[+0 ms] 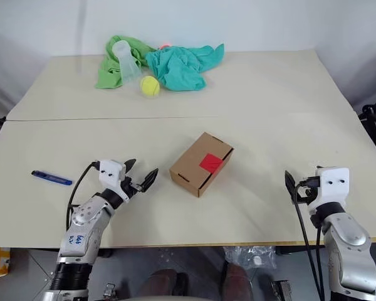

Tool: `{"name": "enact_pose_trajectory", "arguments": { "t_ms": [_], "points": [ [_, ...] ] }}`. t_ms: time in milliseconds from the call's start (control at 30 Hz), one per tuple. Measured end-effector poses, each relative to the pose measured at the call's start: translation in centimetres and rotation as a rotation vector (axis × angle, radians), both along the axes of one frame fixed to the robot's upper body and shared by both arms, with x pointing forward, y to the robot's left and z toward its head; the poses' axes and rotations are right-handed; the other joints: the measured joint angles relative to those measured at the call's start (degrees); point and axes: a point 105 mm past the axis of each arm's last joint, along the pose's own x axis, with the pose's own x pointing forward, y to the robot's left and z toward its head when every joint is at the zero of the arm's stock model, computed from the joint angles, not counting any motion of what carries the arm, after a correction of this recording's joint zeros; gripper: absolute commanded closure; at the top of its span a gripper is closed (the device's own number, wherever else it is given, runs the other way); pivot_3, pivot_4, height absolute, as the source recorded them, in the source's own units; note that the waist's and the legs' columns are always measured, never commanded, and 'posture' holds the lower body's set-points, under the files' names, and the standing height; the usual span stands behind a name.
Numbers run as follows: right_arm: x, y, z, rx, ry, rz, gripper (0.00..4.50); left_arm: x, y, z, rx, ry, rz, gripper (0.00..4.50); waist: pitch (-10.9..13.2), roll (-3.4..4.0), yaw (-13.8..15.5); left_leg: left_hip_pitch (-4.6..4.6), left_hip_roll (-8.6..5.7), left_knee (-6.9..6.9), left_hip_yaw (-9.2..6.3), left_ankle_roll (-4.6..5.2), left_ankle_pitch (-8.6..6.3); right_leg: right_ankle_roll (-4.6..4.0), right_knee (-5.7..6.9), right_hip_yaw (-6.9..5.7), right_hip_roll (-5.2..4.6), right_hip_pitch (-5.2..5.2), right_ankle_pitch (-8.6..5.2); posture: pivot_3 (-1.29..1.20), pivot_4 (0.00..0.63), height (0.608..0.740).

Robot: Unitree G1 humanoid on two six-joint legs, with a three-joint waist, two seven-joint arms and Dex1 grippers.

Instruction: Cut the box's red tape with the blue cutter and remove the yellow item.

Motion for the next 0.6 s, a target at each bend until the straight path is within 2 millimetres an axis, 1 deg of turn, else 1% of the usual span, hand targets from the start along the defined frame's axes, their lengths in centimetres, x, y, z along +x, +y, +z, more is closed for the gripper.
{"name": "enact_pose_trajectory", "arguments": {
  "t_ms": [233, 333, 433, 533, 600],
  "points": [
    [-0.6, -0.2, 0.5, -0.048, 0.025, -0.073, 0.00, 0.8, -1.0, 0.1, 0.024, 0.019, 0.005, 0.07, 0.00, 0.00, 0.08, 0.02, -0.02, 0.02, 0.00, 0.01, 0.03, 0.05, 0.02, 0.01, -0.01, 0.03, 0.03, 0.00, 0.150, 0.740],
    [-0.6, 0.4, -0.2, -0.111, 0.083, -0.067, 0.00, 1.2, -1.4, 0.2, 0.049, 0.020, 0.008, 0.07, -0.01, -0.01, 0.16, 0.02, -0.02, 0.05, 0.00, 0.01, 0.06, 0.06, 0.04, 0.02, -0.01, 0.04, 0.03, 0.00, 0.150, 0.740],
    [-0.4, 1.3, -0.6, -0.122, 0.102, -0.030, 0.67, 1.1, -2.6, 0.2, 0.055, 0.009, -0.056, 0.00, -0.01, -0.02, 0.11, 0.01, -0.03, 0.06, 0.00, 0.01, 0.07, 0.06, 0.05, 0.02, 0.00, 0.03, 0.03, 0.00, 0.150, 0.740],
    [-0.1, 1.7, -0.3, -0.110, 0.094, -0.009, 1.69, 1.6, -3.5, 0.4, 0.045, 0.012, -0.084, 0.58, -0.01, -0.02, 0.09, 0.00, -0.05, 0.07, 0.00, 0.03, 0.08, 0.08, 0.04, 0.02, 0.00, 0.04, 0.05, 0.00, 0.150, 0.740],
    [0.2, 2.1, -0.1, -0.106, 0.093, 0.008, 2.38, 2.2, -3.7, 0.5, 0.048, 0.007, -0.089, 1.16, 0.00, -0.03, 0.01, 0.01, -0.05, 0.08, 0.00, 0.03, 0.09, 0.08, 0.06, 0.02, 0.01, 0.04, 0.05, 0.00, 0.150, 0.740]
  ]
}}
